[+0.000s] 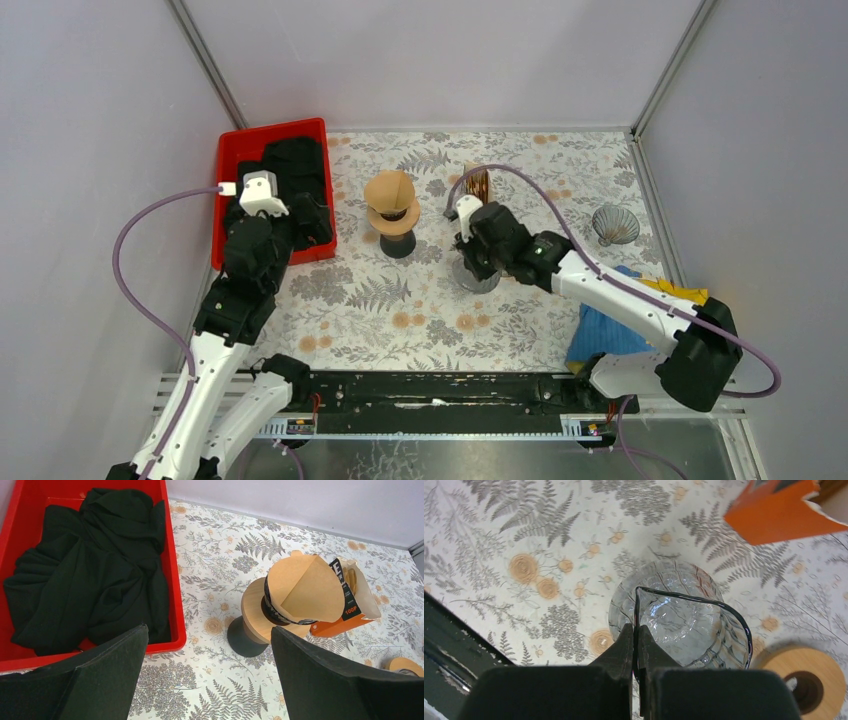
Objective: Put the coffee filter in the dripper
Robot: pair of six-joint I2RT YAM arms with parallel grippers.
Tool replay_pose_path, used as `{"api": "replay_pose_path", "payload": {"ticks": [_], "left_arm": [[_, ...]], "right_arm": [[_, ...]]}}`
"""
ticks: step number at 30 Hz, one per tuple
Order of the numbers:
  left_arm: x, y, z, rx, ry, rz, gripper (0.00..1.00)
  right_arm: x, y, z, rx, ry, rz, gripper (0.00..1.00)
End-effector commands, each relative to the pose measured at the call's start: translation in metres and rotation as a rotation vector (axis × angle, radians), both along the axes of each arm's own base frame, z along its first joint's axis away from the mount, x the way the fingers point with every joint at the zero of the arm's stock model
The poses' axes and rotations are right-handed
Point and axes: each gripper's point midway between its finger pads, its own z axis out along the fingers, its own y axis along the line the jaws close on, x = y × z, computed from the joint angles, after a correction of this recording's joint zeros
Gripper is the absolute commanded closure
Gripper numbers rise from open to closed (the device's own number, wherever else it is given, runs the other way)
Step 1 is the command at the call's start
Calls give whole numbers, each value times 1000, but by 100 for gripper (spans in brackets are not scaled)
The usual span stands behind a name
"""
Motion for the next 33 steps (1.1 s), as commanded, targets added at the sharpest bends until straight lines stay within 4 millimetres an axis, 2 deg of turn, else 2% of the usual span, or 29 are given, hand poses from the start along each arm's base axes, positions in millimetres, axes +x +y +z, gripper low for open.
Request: {"api": "replay_pose_path", "payload": {"ticks": [1,6,13,23,29,33], "left_arm": [[5,0,8,-24,-43,7,0],[6,1,7,-24,-41,9,0],[8,0,5,-25,-33,6,0],[10,0,3,-26,-23,1,0],[10,-1,2,-29,-20,-5,0],[10,-1,2,-29,-20,-3,0]], "right_arm": [[3,32,14,50,-120,40,100],[-16,58,-6,31,-103,129,100],[-39,78,-36,-18,-58,200,100],[-51,76,-57,-47,-26,213,94],[-56,74,-66,-80,-12,223,81],[-56,73,-57,-68,-24,214,71]]}}
